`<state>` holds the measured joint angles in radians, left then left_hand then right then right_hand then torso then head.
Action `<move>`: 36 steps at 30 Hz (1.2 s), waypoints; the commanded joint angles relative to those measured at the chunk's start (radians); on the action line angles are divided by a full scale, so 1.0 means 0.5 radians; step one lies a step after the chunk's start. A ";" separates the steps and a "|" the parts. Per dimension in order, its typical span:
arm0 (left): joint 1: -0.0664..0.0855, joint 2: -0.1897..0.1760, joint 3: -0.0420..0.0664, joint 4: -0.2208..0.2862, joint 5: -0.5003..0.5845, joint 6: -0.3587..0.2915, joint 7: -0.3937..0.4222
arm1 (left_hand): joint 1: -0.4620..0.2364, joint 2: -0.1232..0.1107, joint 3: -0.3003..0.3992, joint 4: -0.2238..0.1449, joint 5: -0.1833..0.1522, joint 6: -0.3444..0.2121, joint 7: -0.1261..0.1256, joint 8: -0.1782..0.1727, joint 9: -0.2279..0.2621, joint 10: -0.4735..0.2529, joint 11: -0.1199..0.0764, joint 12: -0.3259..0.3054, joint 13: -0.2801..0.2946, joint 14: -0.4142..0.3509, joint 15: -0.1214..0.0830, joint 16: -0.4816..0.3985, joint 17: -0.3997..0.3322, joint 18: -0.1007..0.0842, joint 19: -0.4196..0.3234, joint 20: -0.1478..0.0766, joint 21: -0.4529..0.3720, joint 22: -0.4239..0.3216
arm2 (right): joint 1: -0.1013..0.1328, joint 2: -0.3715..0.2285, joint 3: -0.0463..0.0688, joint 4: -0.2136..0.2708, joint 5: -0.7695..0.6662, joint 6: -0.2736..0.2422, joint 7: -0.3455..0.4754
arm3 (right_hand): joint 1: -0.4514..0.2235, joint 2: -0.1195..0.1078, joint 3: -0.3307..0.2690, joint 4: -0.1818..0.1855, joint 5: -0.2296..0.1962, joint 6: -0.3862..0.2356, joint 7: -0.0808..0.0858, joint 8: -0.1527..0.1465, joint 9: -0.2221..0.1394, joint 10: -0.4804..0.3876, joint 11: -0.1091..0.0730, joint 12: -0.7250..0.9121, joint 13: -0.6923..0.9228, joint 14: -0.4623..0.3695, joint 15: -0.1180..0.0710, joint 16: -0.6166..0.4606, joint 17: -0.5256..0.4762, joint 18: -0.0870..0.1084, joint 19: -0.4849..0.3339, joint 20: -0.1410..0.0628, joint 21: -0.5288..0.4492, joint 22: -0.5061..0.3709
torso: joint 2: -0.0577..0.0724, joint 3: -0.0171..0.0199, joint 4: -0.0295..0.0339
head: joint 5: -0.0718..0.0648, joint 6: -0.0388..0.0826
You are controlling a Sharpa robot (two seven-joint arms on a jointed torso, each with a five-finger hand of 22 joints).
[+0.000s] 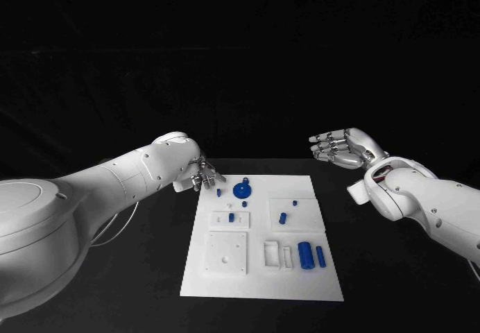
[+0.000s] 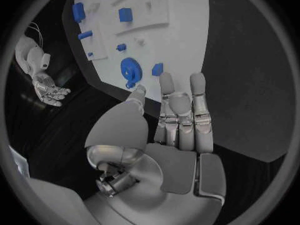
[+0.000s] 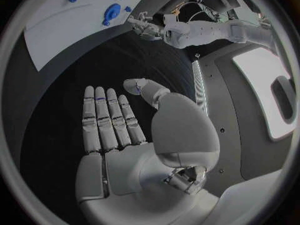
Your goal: Assemble the parts on the task board
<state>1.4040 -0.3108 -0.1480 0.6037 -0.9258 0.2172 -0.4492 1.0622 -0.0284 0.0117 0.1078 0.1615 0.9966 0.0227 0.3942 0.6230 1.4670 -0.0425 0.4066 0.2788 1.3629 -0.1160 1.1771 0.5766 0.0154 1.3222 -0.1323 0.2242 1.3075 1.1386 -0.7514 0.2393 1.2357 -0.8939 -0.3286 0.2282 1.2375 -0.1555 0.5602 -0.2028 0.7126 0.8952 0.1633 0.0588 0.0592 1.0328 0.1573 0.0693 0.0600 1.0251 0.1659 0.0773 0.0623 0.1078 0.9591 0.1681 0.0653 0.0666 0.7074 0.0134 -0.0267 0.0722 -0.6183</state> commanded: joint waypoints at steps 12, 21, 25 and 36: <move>-0.011 0.014 -0.005 -0.016 -0.033 0.170 0.061 | -0.011 -0.105 0.090 0.157 -0.132 0.054 -0.011 -0.096 0.137 0.070 -0.010 -0.002 0.014 -0.026 -0.001 0.024 -0.011 -0.031 -0.017 -0.004 0.013 0.039 | 0.001 -0.002 0.004 0.009 -0.013 -0.002 0.012 | -0.002 0.006 -0.002 -0.002 0.024 -0.017 0.007 -0.003 -0.004 -0.021 0.001 -0.003 -0.003 -0.021 0.001 -0.008 -0.003 0.024 -0.020 -0.003 0.002 -0.003 | 0.009 -0.0026 0.007 | -0.019 0.002; -0.013 0.011 -0.008 -0.015 -0.032 0.234 0.069 | -0.018 -0.070 0.066 0.118 -0.127 0.070 -0.005 -0.161 0.122 0.067 -0.006 -0.006 0.014 -0.036 0.002 0.031 -0.013 -0.031 -0.023 -0.001 0.012 0.038 | 0.001 0.001 0.005 0.000 -0.012 -0.003 0.013 | -0.001 0.004 -0.013 0.003 0.035 -0.020 0.009 -0.003 -0.004 -0.023 0.003 -0.004 -0.003 -0.022 0.001 -0.007 -0.003 0.025 -0.022 -0.002 0.002 -0.003 | 0.011 -0.0035 0.012 | -0.030 0.001; -0.017 0.010 -0.010 -0.017 -0.032 0.256 0.071 | -0.021 -0.053 0.051 0.092 -0.120 0.080 -0.005 -0.182 0.120 0.068 -0.005 -0.010 0.013 -0.037 0.002 0.030 -0.016 -0.031 -0.025 -0.001 0.012 0.038 | 0.001 0.004 0.005 -0.002 -0.012 -0.003 0.014 | -0.001 0.004 -0.013 0.003 0.035 -0.020 0.009 -0.003 -0.004 -0.023 0.003 -0.004 -0.003 -0.022 0.001 -0.007 -0.003 0.025 -0.022 -0.002 0.002 -0.003 | 0.012 -0.0043 0.014 | -0.031 0.002; -0.039 0.018 -0.013 -0.019 -0.004 0.245 0.084 | -0.017 0.012 0.002 0.020 -0.104 0.057 0.006 -0.214 0.116 0.060 0.000 -0.024 0.008 -0.042 0.007 0.021 -0.028 -0.031 -0.027 0.002 0.009 0.037 | 0.001 0.006 0.005 -0.005 -0.011 -0.002 0.015 | -0.003 0.005 -0.035 0.011 0.040 -0.019 0.009 -0.003 -0.004 -0.023 0.002 -0.003 -0.003 -0.023 0.001 -0.007 -0.002 0.024 -0.023 -0.001 0.002 -0.003 | 0.015 -0.0051 0.014 | -0.036 0.002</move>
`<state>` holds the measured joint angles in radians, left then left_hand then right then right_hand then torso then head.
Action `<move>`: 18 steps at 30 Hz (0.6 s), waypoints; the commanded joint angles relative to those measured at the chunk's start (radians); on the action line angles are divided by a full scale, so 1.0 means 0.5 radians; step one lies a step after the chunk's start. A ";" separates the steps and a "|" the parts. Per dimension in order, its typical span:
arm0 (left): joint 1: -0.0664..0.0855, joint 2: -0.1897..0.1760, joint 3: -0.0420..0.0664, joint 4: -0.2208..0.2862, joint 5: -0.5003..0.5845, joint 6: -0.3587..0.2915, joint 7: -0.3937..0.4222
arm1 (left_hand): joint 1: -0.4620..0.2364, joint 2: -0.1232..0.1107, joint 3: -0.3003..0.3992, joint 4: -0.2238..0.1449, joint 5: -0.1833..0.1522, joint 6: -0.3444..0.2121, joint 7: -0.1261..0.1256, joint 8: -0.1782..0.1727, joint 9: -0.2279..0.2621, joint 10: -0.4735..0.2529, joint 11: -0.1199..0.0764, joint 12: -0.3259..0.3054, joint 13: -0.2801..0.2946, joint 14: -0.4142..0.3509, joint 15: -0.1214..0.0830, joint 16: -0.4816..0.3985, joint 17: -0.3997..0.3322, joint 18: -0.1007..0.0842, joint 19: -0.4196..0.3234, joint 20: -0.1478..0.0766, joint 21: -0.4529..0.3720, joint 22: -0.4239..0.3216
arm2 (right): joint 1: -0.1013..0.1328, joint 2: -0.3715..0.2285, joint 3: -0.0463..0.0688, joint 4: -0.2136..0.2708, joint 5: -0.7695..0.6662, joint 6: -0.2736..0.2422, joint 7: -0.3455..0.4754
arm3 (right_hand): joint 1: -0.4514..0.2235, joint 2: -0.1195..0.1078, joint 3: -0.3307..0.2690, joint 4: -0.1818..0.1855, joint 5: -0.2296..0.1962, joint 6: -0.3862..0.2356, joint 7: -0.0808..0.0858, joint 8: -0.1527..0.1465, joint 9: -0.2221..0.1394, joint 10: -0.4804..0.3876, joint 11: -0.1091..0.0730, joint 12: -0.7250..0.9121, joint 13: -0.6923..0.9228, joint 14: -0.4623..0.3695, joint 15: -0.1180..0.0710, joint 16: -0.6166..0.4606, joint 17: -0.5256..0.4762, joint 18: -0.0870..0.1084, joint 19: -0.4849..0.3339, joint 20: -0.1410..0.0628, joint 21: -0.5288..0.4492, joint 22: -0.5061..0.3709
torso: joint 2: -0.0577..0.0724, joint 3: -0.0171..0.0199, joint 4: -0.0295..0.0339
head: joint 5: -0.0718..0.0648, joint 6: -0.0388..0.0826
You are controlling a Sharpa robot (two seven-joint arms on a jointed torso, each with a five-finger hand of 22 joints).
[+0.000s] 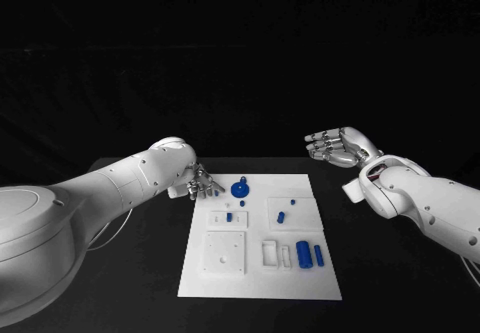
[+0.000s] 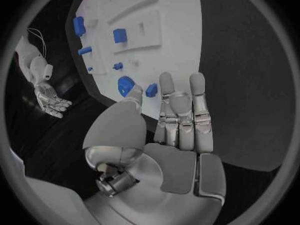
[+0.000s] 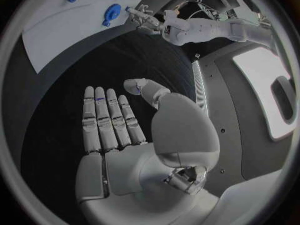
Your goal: Assemble the parts on the task board
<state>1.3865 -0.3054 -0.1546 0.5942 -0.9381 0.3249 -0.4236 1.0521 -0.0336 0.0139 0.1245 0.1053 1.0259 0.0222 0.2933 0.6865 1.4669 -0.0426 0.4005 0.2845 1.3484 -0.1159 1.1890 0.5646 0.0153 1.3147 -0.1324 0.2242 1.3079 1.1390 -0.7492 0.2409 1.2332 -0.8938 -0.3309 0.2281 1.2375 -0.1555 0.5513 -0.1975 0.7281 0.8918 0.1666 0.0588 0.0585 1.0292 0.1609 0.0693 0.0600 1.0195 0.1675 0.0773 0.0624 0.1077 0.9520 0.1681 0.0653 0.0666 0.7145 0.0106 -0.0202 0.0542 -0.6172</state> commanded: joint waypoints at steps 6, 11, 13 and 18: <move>-0.009 0.009 0.000 -0.006 0.055 0.016 0.044 | 0.017 0.075 -0.040 -0.060 0.014 0.008 0.013 -0.058 -0.065 0.063 0.002 -0.019 -0.005 -0.013 0.008 -0.002 -0.010 -0.030 -0.011 0.003 0.005 0.037 | 0.000 0.005 0.001 -0.006 -0.011 0.003 0.015 | -0.003 0.005 -0.017 0.000 0.009 -0.012 0.002 -0.003 -0.002 -0.016 -0.005 -0.003 -0.003 -0.011 -0.002 -0.007 -0.003 0.025 -0.009 -0.001 0.002 -0.003 | 0.000 0.0021 0.005 | -0.006 -0.006; -0.010 0.008 0.000 -0.011 0.083 -0.008 0.054 | 0.037 0.127 -0.069 -0.097 0.013 0.002 0.019 -0.073 -0.081 0.060 0.005 -0.022 -0.006 -0.014 0.009 -0.002 -0.012 -0.029 -0.011 0.004 0.002 0.037 | 0.000 0.010 0.001 -0.013 -0.010 0.004 0.016 | -0.003 0.005 -0.017 0.000 0.009 -0.012 0.002 -0.003 -0.002 -0.016 -0.005 -0.003 -0.003 -0.011 -0.002 -0.007 -0.003 0.025 -0.009 -0.001 0.002 -0.003 | 0.000 0.0023 0.007 | -0.010 -0.011; -0.010 0.007 0.000 -0.013 0.093 -0.019 0.057 | 0.043 0.139 -0.076 -0.109 0.016 0.003 0.018 -0.075 -0.084 0.060 0.005 -0.022 -0.006 -0.014 0.009 -0.002 -0.013 -0.029 -0.010 0.004 0.002 0.037 | 0.000 0.012 0.001 -0.015 -0.010 0.005 0.016 | -0.003 0.005 -0.017 0.000 0.009 -0.012 0.002 -0.003 -0.002 -0.016 -0.005 -0.003 -0.003 -0.011 -0.002 -0.007 -0.003 0.025 -0.009 -0.001 0.002 -0.003 | 0.000 0.0024 0.008 | -0.011 -0.010; -0.010 0.005 0.000 -0.019 0.117 -0.052 0.067 | 0.050 0.176 -0.104 -0.141 0.020 -0.001 0.021 -0.081 -0.097 0.059 0.006 -0.025 -0.007 -0.013 0.010 -0.003 -0.014 -0.028 -0.008 0.005 0.000 0.037 | 0.000 0.014 0.001 -0.018 -0.010 0.006 0.015 | 0.000 0.007 -0.016 0.000 0.013 -0.015 0.003 -0.004 -0.002 -0.016 -0.004 -0.003 -0.003 -0.012 -0.001 -0.007 -0.003 0.025 -0.008 -0.001 0.002 -0.003 | 0.002 0.0017 0.007 | -0.014 -0.007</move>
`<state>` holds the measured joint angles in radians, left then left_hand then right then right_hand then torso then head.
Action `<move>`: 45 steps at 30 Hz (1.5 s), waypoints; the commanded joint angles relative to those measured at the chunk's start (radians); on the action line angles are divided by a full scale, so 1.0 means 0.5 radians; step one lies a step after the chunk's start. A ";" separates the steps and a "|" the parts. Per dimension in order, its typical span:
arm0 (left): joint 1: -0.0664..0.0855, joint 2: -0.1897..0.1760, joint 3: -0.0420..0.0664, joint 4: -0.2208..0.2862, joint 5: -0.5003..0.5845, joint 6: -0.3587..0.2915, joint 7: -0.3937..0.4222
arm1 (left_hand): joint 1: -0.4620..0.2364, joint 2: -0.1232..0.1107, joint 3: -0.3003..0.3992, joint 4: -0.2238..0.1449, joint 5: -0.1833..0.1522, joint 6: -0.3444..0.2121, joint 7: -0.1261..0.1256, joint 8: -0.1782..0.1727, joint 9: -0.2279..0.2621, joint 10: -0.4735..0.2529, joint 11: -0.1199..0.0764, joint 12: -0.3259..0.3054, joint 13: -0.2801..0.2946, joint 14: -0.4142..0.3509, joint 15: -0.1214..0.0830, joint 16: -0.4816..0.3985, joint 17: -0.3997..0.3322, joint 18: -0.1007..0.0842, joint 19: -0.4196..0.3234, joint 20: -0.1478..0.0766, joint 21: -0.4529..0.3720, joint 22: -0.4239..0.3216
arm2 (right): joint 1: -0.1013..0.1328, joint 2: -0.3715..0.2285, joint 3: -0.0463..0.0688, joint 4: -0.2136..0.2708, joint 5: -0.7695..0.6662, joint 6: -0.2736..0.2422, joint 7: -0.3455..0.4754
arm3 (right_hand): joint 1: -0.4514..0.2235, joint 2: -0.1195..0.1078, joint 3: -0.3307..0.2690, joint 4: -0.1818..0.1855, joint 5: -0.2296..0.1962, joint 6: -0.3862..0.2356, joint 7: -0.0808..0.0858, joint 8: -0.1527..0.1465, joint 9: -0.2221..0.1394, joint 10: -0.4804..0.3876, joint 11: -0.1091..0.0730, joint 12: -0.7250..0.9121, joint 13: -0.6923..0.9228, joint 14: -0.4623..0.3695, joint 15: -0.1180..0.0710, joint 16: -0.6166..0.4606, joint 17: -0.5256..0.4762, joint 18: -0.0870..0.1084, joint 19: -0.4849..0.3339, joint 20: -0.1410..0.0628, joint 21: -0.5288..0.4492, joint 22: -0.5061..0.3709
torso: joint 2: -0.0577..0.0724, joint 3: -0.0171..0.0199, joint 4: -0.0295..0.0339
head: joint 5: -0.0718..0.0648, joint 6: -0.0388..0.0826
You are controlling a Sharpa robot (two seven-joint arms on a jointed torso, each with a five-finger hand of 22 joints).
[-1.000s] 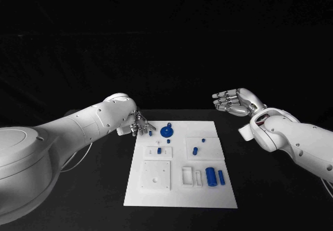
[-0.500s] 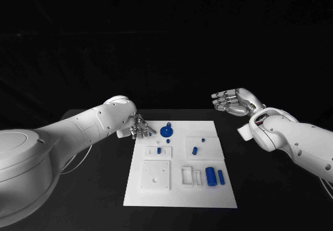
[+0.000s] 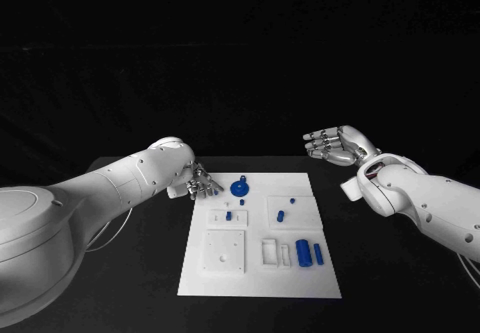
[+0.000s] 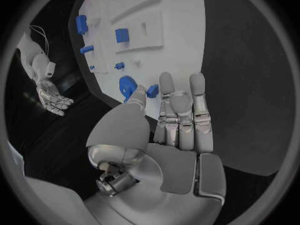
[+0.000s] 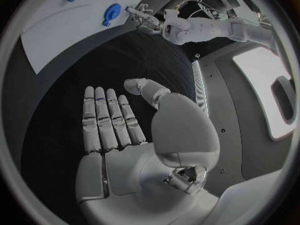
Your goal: Assemble the parts on the task board
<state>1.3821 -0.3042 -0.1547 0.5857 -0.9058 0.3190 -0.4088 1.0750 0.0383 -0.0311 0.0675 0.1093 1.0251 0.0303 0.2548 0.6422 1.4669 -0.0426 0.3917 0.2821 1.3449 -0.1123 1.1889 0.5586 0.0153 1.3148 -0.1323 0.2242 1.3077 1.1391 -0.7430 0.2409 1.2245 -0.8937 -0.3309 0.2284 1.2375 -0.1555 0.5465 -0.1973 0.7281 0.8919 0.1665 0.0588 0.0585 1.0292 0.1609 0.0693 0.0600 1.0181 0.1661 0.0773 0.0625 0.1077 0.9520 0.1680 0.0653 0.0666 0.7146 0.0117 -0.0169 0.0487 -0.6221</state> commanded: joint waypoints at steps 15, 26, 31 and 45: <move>-0.001 0.007 0.002 -0.004 0.101 -0.125 0.065 | 0.007 0.023 -0.022 -0.042 0.031 -0.001 0.003 0.004 -0.003 0.061 0.004 -0.005 -0.001 -0.002 0.002 0.000 -0.002 -0.028 -0.004 0.004 0.000 0.037 | 0.000 0.006 0.001 -0.007 -0.010 0.008 0.015 | 0.000 0.007 -0.006 0.000 0.013 -0.015 0.003 -0.003 -0.003 -0.016 -0.004 -0.003 -0.003 -0.009 0.001 -0.007 -0.003 0.025 -0.009 -0.001 0.002 -0.003 | 0.001 -0.0019 0.004 | -0.012 0.006; -0.001 0.016 0.002 -0.021 0.105 -0.082 0.055 | 0.098 0.083 0.020 -0.107 0.045 0.013 -0.006 0.007 -0.006 0.062 0.000 -0.004 -0.001 -0.003 -0.002 0.002 0.000 -0.029 -0.006 0.002 -0.002 0.037 | 0.000 0.010 0.001 -0.013 -0.010 0.010 0.015 | 0.002 0.007 -0.004 -0.002 0.016 -0.016 0.004 -0.004 -0.003 -0.017 -0.004 -0.003 -0.003 -0.009 0.002 -0.007 -0.003 0.025 -0.010 0.000 0.002 -0.003 | 0.001 -0.0020 0.007 | -0.013 0.004; -0.001 0.019 0.002 -0.020 0.106 -0.043 0.045 | 0.195 0.118 0.048 -0.168 0.079 0.026 -0.015 -0.003 -0.015 0.065 -0.004 -0.003 -0.002 -0.005 -0.005 0.006 0.003 -0.031 -0.008 0.000 0.000 0.039 | 0.000 0.012 0.001 -0.015 -0.010 0.012 0.014 | 0.002 0.007 -0.004 -0.002 0.016 -0.016 0.004 -0.004 -0.003 -0.017 -0.004 -0.003 -0.003 -0.009 0.002 -0.007 -0.003 0.025 -0.010 0.000 0.002 -0.003 | 0.002 -0.0026 0.008 | -0.016 0.002; -0.001 0.003 0.002 -0.004 0.133 -0.030 0.053 | 0.320 0.192 0.138 -0.290 0.283 0.057 -0.038 0.007 0.025 0.078 -0.014 0.014 -0.004 0.002 -0.012 0.024 0.018 -0.031 -0.008 -0.006 0.020 0.041 | 0.000 0.014 0.001 -0.021 -0.010 0.010 0.016 | 0.002 0.007 -0.004 -0.002 0.016 -0.016 0.004 -0.004 -0.003 -0.017 -0.004 -0.003 -0.003 -0.009 0.002 -0.007 -0.003 0.025 -0.010 0.000 0.002 -0.003 | 0.002 -0.0027 0.010 | -0.022 -0.002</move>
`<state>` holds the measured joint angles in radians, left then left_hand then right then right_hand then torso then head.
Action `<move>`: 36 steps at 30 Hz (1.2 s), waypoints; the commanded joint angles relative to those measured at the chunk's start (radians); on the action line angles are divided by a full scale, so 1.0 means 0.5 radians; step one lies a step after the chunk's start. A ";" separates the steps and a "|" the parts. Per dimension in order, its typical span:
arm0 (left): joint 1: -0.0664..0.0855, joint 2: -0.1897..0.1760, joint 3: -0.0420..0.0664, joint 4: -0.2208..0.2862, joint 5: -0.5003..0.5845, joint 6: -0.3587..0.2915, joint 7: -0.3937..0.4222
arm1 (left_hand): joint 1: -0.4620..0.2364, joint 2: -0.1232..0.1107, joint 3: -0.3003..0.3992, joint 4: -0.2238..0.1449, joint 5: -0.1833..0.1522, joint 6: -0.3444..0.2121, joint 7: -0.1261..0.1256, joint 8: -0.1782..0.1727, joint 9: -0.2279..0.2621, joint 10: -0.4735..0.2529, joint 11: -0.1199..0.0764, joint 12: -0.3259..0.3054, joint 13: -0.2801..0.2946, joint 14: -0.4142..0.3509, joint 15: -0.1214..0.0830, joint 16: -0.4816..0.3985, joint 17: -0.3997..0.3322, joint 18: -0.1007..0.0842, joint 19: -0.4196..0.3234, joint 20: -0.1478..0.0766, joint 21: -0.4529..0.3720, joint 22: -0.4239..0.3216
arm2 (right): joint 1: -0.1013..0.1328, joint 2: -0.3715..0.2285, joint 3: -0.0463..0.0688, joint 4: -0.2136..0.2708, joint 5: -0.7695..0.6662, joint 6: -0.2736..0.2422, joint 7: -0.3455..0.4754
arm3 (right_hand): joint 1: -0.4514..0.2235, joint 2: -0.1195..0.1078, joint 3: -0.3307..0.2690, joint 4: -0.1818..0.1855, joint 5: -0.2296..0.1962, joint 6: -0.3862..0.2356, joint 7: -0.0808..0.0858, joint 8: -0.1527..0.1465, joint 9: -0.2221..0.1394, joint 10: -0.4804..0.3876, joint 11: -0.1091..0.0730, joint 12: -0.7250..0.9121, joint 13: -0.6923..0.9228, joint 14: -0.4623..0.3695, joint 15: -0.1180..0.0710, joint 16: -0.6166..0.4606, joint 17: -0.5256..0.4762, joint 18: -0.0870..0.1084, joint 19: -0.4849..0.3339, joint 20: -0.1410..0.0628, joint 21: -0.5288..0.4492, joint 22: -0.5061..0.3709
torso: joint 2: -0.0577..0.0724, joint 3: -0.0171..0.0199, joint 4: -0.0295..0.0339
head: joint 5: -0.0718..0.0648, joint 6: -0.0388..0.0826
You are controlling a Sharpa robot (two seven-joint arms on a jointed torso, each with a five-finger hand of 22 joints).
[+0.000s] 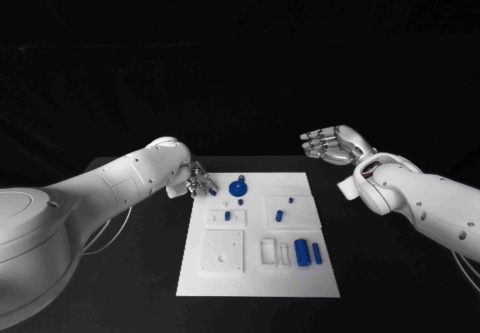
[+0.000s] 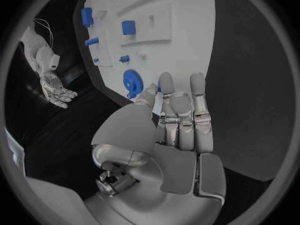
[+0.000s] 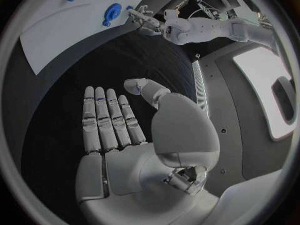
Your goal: Assemble the parts on the task board
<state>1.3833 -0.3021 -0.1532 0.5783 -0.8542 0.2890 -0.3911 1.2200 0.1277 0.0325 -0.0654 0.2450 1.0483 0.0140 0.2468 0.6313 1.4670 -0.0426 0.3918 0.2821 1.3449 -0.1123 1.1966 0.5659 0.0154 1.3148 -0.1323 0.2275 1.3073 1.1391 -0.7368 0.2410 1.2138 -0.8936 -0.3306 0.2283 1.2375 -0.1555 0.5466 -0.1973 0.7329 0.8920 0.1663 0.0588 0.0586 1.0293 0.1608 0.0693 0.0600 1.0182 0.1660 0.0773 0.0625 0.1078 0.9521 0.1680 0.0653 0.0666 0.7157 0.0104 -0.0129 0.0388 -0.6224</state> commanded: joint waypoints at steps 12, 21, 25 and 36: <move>-0.002 -0.079 0.001 0.119 0.070 -0.088 0.027 | -0.014 0.028 0.185 -0.145 0.193 0.022 -0.017 0.100 0.336 0.089 -0.027 0.092 -0.018 0.050 -0.021 0.033 0.072 -0.019 0.005 -0.013 0.065 0.041 | 0.000 -0.009 0.001 0.004 -0.007 0.006 0.016 | -0.001 0.008 0.002 -0.003 0.009 -0.017 0.004 -0.004 -0.003 -0.016 -0.003 -0.003 -0.003 -0.010 0.002 -0.007 -0.003 0.025 -0.010 0.000 0.002 -0.003 | -0.002 -0.0010 0.009 | -0.008 -0.004; 0.032 -0.217 0.006 0.383 0.154 -0.303 -0.057 | -0.069 -0.020 0.246 -0.173 0.328 0.080 -0.034 0.103 0.386 0.095 -0.040 0.160 -0.034 0.097 -0.032 0.026 0.111 -0.015 0.024 -0.022 0.094 0.039 | 0.000 -0.027 0.001 0.011 0.000 0.006 0.015 | -0.001 0.008 0.002 -0.003 0.009 -0.017 0.004 -0.004 -0.003 -0.016 -0.003 -0.003 -0.003 -0.010 0.002 -0.007 -0.003 0.025 -0.010 0.000 0.002 -0.003 | -0.009 -0.0039 0.024 | -0.003 -0.006; 0.060 -0.301 0.007 0.551 0.177 -0.413 -0.111 | -0.093 -0.046 0.266 -0.187 0.412 0.112 -0.041 0.102 0.393 0.097 -0.044 0.191 -0.041 0.119 -0.035 0.022 0.134 -0.013 0.032 -0.025 0.105 0.039 | 0.000 -0.033 0.001 0.010 0.003 0.007 0.014 | -0.001 0.008 0.002 -0.003 0.009 -0.017 0.004 -0.004 -0.003 -0.016 -0.003 -0.003 -0.003 -0.010 0.002 -0.007 -0.003 0.025 -0.010 0.000 0.002 -0.003 | -0.019 -0.0055 0.037 | -0.006 -0.018; 0.099 -0.514 -0.003 0.968 0.185 -0.676 -0.248 | -0.127 -0.074 0.295 -0.198 0.493 0.155 -0.054 0.103 0.403 0.099 -0.053 0.241 -0.056 0.149 -0.037 0.026 0.182 -0.005 0.041 -0.022 0.122 0.040 | -0.003 -0.038 0.001 -0.005 0.010 0.011 0.013 | -0.001 0.008 0.002 -0.003 0.009 -0.017 0.004 -0.004 -0.003 -0.016 -0.003 -0.003 -0.003 -0.010 0.002 -0.007 -0.003 0.025 -0.010 0.000 0.002 -0.003 | -0.046 -0.0076 0.062 | -0.015 -0.039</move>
<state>1.4297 -0.5559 -0.1548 1.0455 -0.7753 0.0341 -0.4721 1.1584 0.0902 0.1429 -0.1339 0.4876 1.0699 0.0358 0.2970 0.6362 1.4672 -0.0639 0.5080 0.2551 1.4119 -0.1319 1.2113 0.6564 0.0153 1.3258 -0.1432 0.2842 1.3077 1.1381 -0.7551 0.2410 1.2118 -0.8906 -0.3307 0.2283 1.2375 -0.1555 0.5466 -0.1973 0.7321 0.8885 0.1698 0.0588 0.0587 1.0293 0.1608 0.0693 0.0600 1.0182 0.1660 0.0773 0.0625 0.1077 0.9521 0.1680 0.0653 0.0659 0.6982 0.0066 0.0126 0.0318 -0.6383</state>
